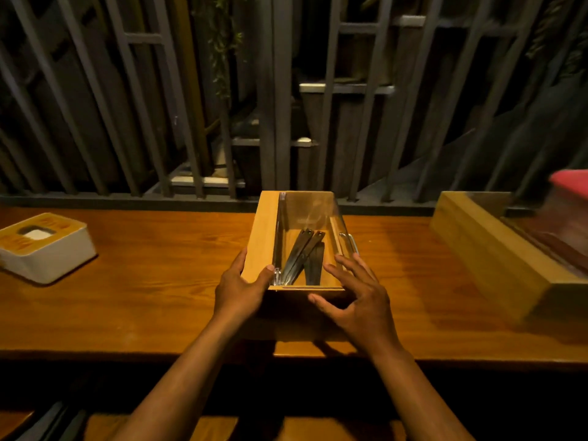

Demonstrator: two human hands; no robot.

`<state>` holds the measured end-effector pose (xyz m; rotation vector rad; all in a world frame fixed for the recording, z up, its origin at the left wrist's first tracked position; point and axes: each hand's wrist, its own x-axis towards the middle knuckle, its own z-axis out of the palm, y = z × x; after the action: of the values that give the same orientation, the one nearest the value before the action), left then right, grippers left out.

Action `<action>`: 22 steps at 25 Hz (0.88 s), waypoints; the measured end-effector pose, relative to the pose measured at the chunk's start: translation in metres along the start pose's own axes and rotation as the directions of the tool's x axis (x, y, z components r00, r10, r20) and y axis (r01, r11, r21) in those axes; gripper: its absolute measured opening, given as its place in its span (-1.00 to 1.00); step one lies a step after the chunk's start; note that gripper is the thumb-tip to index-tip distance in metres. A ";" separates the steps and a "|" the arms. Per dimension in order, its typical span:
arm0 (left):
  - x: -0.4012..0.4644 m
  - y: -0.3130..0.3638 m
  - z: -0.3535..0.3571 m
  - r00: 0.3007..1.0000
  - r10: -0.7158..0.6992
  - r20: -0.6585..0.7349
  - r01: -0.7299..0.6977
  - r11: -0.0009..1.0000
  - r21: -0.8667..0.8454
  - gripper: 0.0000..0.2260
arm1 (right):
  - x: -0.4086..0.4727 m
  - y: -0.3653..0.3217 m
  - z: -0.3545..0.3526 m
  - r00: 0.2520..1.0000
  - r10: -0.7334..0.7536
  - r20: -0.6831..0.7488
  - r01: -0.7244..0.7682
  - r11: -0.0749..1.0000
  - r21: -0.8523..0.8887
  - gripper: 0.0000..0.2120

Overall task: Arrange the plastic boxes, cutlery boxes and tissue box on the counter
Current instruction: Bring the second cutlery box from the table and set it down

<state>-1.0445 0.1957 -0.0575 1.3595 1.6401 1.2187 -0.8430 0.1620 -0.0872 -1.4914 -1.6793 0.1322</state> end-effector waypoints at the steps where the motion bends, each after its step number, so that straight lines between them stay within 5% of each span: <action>1: -0.008 0.005 0.015 1.000 0.004 -0.005 -0.004 1.000 -0.003 -0.38 | -0.001 0.012 -0.012 1.000 0.000 0.009 0.000 1.000 0.006 -0.41; 22: -0.067 0.077 0.229 0.997 0.051 0.049 -0.055 0.995 0.088 -0.34 | 0.000 0.179 -0.173 0.998 0.034 -0.050 -0.035 0.999 -0.015 -0.43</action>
<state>-0.7941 0.1868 -0.0659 1.4844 1.6518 1.1473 -0.5954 0.1350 -0.0841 -1.5237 -1.6188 0.1000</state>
